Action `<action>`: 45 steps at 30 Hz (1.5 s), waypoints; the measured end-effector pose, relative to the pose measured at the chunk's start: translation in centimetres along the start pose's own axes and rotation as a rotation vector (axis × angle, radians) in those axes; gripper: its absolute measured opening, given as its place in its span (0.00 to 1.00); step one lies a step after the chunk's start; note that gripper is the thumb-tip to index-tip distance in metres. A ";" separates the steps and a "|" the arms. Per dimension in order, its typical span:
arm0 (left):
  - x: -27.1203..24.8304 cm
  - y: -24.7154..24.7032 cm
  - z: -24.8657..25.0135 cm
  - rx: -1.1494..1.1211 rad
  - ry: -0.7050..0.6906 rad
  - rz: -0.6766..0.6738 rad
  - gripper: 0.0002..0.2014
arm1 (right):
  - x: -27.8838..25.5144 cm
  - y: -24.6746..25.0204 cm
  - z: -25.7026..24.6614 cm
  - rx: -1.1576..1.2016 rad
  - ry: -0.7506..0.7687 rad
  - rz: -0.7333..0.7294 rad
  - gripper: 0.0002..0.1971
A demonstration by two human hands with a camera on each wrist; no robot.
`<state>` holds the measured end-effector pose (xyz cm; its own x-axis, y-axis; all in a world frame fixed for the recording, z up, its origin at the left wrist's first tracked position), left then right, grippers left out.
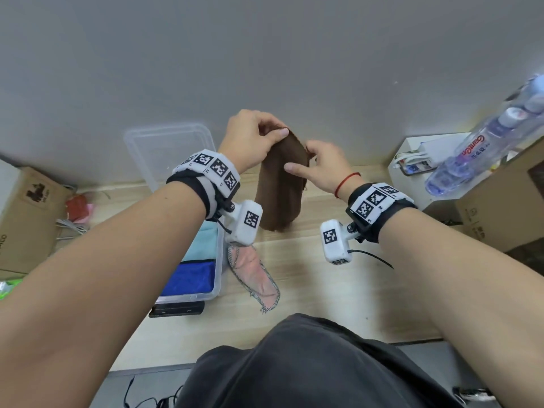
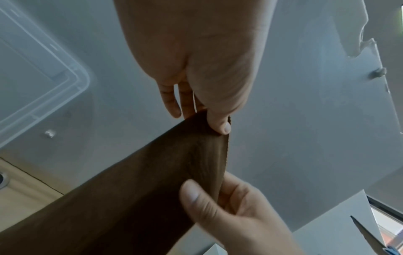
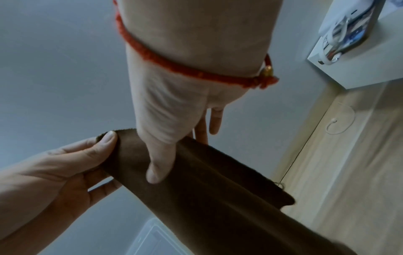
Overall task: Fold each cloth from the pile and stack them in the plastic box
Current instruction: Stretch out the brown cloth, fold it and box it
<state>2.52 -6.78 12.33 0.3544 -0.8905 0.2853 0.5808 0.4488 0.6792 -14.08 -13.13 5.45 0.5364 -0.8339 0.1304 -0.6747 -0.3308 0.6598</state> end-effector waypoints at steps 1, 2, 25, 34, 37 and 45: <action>0.1 0.2 -0.1 -0.012 0.011 0.024 0.02 | -0.2 0.0 0.1 -0.018 -0.018 -0.051 0.17; 0.1 0.3 -0.3 -0.026 0.021 0.049 0.03 | -0.4 -0.1 0.3 -0.046 -0.037 -0.116 0.17; -0.8 0.0 -10.5 0.044 0.276 0.074 0.06 | -3.3 1.0 9.9 -0.009 -0.409 -0.003 0.19; 0.0 -1.0 -12.7 0.023 0.365 0.075 0.07 | -0.4 2.2 9.3 -0.007 -0.395 0.142 0.15; 0.2 -1.1 -12.5 -0.050 0.359 0.113 0.07 | 0.2 3.1 8.7 -0.016 -0.299 0.234 0.13; -2.6 -4.8 -13.2 -0.204 0.427 -0.014 0.04 | -2.6 2.4 11.2 -0.098 -0.295 0.180 0.11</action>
<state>8.47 -5.68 -0.61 0.5904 -0.8052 -0.0559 0.7049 0.4806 0.5217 -22.76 -16.74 -1.60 0.2346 -0.9712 0.0414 -0.6858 -0.1352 0.7151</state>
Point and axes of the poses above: each hand's wrist, its own x-axis towards the middle knuckle, its own y-axis out of the back of the hand, z = x × y, the point moved 3 cm from there along x, towards the middle knuckle, and after that the axes turned 7 degrees about z, right-handed, at the moved point
